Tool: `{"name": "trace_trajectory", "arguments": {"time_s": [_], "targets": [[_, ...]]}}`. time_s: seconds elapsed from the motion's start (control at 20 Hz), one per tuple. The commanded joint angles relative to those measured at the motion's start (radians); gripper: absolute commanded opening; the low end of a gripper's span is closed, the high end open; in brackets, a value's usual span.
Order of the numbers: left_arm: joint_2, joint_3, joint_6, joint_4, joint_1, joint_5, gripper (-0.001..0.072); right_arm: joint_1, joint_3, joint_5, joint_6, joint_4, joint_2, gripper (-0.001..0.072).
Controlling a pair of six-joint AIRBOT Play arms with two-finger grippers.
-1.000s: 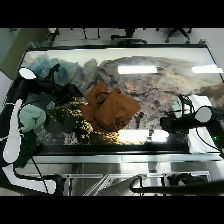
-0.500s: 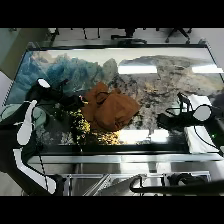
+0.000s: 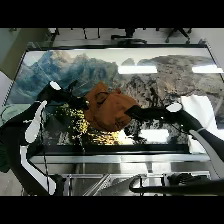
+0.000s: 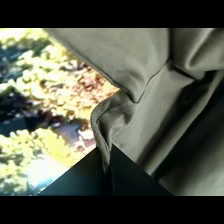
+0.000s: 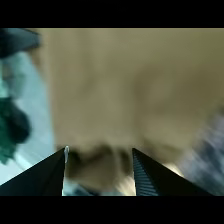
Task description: Fold the shirts.
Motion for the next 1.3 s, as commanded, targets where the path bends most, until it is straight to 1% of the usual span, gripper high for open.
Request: {"name": "trace_trajectory", "arguments": {"time_s": [0.0, 0.2, 0.45, 0.55, 0.6, 0.7, 0.75, 0.85, 0.95, 1.1, 1.25], "targets": [[0.022, 0.001, 0.024, -0.006, -0.005, -0.001, 0.0016, 0.074, 0.060, -0.068, -0.315, 0.328, -0.155, 0.0465], [0.064, 0.001, 0.027, -0.006, -0.005, 0.003, 0.0016, 0.073, 0.121, -0.067, -0.322, 0.307, -0.218, 0.0465], [0.106, 0.001, 0.042, 0.001, 0.003, -0.001, 0.0016, 0.054, 0.124, -0.008, -0.291, 0.174, -0.217, 0.0464], [0.128, 0.001, 0.049, 0.002, 0.027, -0.014, 0.0016, 0.006, 0.125, 0.058, -0.292, 0.170, -0.189, 0.0464], [0.142, 0.001, 0.052, 0.002, 0.051, -0.032, 0.0016, -0.027, 0.125, 0.065, -0.292, 0.162, -0.163, 0.0464], [0.164, 0.001, 0.078, 0.002, 0.104, -0.070, 0.0016, -0.118, 0.125, 0.048, -0.283, 0.080, -0.109, 0.0465], [0.171, 0.001, 0.084, 0.000, 0.127, -0.078, 0.0016, -0.166, 0.125, 0.047, -0.259, 0.033, -0.098, 0.0469], [0.174, 0.001, 0.084, -0.008, 0.168, -0.073, 0.0016, -0.220, 0.125, 0.047, -0.247, -0.018, -0.109, 0.0473], [0.174, 0.001, 0.084, -0.008, 0.182, -0.068, 0.0016, -0.213, 0.125, 0.026, -0.248, -0.023, -0.145, 0.0529], [0.174, 0.001, 0.095, -0.007, 0.172, -0.060, 0.0016, -0.151, 0.132, -0.010, -0.248, -0.022, -0.220, 0.0529], [0.174, 0.001, 0.095, -0.008, 0.161, -0.042, 0.0016, -0.060, 0.179, -0.039, -0.256, 0.011, -0.306, 0.0530]]}}
